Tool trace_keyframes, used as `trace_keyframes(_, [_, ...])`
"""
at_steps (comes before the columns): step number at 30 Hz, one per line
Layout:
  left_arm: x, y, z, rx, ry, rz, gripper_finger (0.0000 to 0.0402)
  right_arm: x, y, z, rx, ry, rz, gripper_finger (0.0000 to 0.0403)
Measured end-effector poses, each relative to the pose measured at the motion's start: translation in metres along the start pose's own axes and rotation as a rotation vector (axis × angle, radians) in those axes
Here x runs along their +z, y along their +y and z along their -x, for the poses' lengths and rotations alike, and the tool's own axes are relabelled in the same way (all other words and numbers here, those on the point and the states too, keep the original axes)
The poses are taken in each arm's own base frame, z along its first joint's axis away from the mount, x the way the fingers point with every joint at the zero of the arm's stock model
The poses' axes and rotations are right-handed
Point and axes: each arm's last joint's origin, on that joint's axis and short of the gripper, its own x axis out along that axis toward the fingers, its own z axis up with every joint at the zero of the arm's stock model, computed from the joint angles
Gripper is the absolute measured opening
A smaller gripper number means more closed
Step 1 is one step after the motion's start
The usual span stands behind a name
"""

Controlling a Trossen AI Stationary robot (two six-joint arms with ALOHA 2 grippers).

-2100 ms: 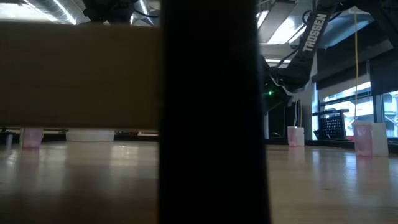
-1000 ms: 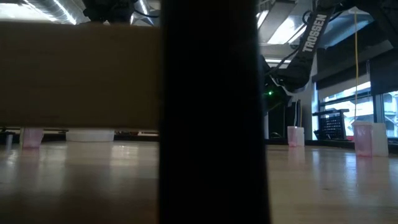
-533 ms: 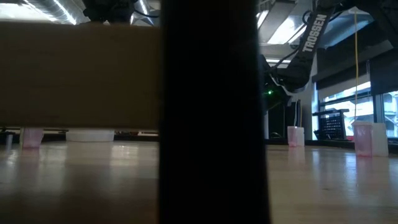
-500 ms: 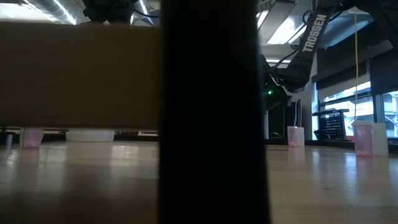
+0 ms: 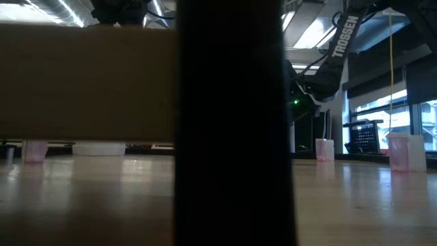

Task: Pick and place medicine bottles onto shelf by color

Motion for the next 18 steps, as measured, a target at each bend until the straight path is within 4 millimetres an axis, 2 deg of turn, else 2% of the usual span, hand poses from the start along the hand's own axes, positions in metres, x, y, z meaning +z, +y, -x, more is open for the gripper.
trace_keyframes(18, [0.0000,0.0000,0.0000,0.000,0.000,-0.009,0.0202,0.0013,0.0007,0.0000,0.018,-0.011,0.020,0.0244])
